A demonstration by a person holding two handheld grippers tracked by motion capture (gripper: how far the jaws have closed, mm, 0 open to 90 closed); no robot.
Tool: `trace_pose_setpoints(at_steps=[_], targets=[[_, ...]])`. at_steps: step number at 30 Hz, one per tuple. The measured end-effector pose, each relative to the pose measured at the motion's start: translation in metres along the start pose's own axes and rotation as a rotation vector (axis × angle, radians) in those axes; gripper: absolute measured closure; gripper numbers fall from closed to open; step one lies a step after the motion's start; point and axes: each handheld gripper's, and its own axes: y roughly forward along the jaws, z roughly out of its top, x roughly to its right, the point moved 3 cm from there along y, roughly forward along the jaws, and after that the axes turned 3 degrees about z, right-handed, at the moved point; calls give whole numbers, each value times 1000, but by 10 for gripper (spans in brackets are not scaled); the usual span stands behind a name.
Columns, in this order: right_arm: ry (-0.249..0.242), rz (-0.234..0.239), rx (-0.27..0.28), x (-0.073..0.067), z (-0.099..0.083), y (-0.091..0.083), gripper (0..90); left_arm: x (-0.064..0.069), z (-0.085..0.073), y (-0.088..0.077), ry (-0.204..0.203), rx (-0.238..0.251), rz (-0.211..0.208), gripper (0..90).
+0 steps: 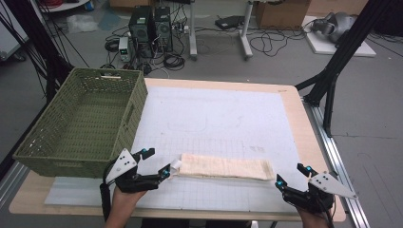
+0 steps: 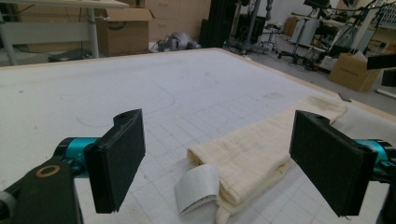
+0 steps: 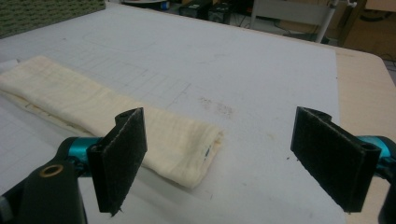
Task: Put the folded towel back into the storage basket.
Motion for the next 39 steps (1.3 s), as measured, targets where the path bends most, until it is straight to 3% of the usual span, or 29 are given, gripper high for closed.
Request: trace_pose_setpoints(at_steps=[9,14,17,21,23,30,39], targets=[[13,-3,11,7,-4,-6,170,-1,-2,5,-6,-9,2,194],[7,6,1,6,-4,-3,170,2,-3,9,-7,-20,-19,193],[6,-1,2,5,-4,-4,169,4,-3,11,-6,-26,-10,191],[5,-6,-1,4,-4,-5,170,5,-6,16,-6,-77,4,193],[11,-9,3,6,-4,-6,170,5,-8,18,-24,-101,13,200],[7,-14,-5,7,-6,-6,170,6,-9,22,-56,-115,0,216],[-2,-14,-21,5,-8,-4,172,10,-13,33,-59,-171,-12,246]])
